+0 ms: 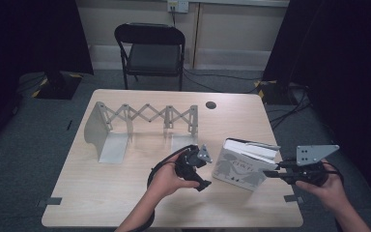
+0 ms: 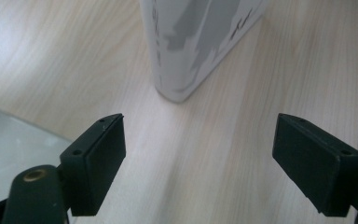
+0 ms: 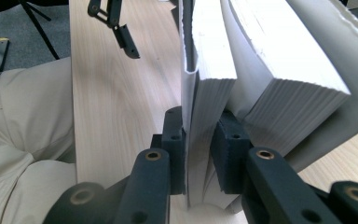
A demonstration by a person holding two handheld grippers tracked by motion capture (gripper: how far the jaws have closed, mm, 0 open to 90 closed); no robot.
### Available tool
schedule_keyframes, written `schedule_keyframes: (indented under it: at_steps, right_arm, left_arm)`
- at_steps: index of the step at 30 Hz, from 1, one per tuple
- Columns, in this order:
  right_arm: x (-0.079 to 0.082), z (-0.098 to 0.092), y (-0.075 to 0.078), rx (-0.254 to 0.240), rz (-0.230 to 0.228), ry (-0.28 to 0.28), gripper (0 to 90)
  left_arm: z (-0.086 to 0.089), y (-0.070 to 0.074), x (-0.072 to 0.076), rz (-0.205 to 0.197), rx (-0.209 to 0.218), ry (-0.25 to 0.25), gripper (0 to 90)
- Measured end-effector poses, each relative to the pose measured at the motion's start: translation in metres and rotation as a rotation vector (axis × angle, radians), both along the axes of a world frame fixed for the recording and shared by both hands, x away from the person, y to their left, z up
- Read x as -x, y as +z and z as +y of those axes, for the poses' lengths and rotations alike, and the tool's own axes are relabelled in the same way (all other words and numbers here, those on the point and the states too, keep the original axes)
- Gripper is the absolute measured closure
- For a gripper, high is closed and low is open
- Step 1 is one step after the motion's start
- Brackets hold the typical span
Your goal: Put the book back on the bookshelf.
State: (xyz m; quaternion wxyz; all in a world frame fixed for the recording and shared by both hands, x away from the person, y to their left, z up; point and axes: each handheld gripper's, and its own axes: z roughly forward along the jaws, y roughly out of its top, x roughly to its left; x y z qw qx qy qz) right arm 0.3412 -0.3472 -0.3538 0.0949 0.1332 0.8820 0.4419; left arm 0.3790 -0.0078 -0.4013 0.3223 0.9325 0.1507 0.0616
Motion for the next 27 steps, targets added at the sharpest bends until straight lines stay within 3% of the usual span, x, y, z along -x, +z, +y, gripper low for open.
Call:
schedule_keyframes:
  at_steps: [5,7,12,21,27]
  right_arm:
    - [-0.001,0.0,0.0,-0.003,0.0,0.003,76.8]
    - [-0.001,0.0,0.0,-0.002,0.0,0.003,76.8]
    - [-0.001,-0.001,0.0,-0.004,0.003,0.0,76.8]
    - [-0.001,-0.001,-0.001,-0.009,0.006,-0.001,76.6]
    - [-0.002,-0.002,-0.001,-0.014,0.012,-0.011,76.2]
  left_arm:
    - [-0.012,0.014,-0.007,-0.002,0.01,-0.02,17.6]
    - [-0.017,0.021,-0.009,-0.021,-0.009,-0.032,17.8]
    - [-0.028,0.033,-0.014,-0.023,0.009,-0.053,17.7]
    - [-0.047,0.039,-0.017,-0.051,0.02,-0.098,20.6]
    - [-0.053,0.039,-0.018,-0.054,0.023,-0.095,22.1]
